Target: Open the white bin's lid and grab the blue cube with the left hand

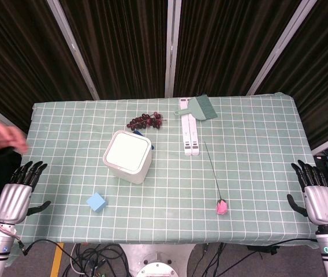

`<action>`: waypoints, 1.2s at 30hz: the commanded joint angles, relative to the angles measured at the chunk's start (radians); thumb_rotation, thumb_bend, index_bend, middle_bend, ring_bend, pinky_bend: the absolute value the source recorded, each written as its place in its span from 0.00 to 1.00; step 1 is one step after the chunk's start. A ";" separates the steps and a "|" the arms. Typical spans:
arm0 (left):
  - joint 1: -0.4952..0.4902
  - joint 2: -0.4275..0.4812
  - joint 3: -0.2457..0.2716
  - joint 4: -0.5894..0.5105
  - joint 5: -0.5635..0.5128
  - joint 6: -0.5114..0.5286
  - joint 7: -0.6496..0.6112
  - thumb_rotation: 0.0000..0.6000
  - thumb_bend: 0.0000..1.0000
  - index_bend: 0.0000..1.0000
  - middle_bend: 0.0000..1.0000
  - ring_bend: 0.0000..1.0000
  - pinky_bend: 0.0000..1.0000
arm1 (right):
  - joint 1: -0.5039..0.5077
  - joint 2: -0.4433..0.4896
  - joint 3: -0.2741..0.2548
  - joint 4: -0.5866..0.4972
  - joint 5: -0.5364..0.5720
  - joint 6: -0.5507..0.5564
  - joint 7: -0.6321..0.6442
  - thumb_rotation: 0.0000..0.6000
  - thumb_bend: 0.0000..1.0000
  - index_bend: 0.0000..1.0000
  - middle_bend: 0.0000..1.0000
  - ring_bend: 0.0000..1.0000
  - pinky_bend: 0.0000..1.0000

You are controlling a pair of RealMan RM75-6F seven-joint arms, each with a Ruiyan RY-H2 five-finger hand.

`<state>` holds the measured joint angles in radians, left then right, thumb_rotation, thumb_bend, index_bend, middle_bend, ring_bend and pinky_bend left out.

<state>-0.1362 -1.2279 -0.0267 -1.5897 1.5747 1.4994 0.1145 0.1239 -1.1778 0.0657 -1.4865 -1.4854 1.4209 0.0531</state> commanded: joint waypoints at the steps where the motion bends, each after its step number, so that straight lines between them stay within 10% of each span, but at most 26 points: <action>1: 0.000 0.001 -0.002 0.000 -0.001 0.000 -0.001 1.00 0.06 0.10 0.09 0.04 0.13 | 0.000 0.000 0.001 0.000 0.002 -0.001 -0.001 1.00 0.27 0.00 0.00 0.00 0.00; 20: -0.230 0.005 -0.070 -0.166 0.158 -0.185 0.085 1.00 0.06 0.10 0.09 0.04 0.13 | -0.001 -0.005 0.001 0.018 0.008 -0.005 0.009 1.00 0.27 0.00 0.00 0.00 0.00; 36: -0.381 -0.156 -0.086 -0.108 0.012 -0.423 0.217 1.00 0.06 0.09 0.10 0.03 0.13 | -0.002 -0.031 0.001 0.080 0.019 -0.016 0.058 1.00 0.27 0.00 0.00 0.00 0.00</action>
<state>-0.5100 -1.3795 -0.1129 -1.7030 1.5978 1.0866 0.3262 0.1218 -1.2084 0.0670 -1.4073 -1.4667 1.4041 0.1099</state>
